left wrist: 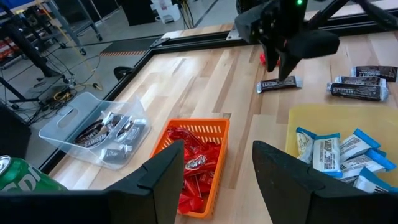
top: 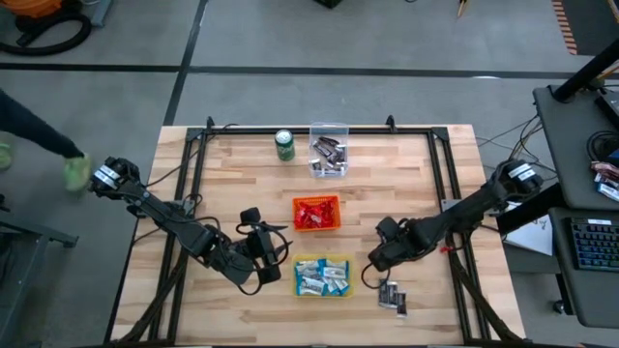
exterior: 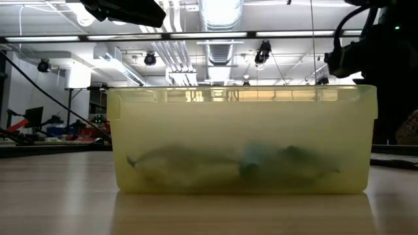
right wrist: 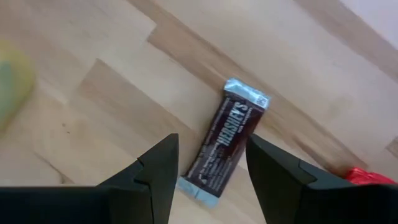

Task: Sort candy
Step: Put the black candy into the transparent bin

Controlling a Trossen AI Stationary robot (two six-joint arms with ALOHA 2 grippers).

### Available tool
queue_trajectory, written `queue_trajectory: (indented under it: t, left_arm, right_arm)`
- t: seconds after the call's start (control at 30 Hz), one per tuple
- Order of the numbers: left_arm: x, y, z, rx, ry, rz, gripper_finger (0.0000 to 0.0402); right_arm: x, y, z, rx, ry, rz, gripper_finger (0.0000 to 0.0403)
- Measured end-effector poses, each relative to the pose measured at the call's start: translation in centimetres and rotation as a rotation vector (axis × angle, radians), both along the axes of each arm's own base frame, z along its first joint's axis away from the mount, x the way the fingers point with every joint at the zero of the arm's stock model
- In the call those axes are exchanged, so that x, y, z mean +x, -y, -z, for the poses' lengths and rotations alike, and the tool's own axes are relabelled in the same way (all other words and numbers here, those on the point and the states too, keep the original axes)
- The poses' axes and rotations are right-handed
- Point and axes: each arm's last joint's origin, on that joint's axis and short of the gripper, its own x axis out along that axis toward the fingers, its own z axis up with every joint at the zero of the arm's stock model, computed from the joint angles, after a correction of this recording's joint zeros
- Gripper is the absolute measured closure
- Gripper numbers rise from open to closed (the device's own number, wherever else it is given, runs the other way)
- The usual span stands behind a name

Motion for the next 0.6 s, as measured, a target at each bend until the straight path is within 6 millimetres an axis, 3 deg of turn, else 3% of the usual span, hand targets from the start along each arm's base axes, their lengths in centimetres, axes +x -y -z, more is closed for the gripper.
queue_trajectory:
  t: [0.6]
  left_arm:
    - [0.2, -0.4, 0.0, 0.0, 0.0, -0.014, 0.0228]
  right_arm:
    - [0.8, -0.3, 3.7, -0.045, -0.161, -0.013, 0.0227]
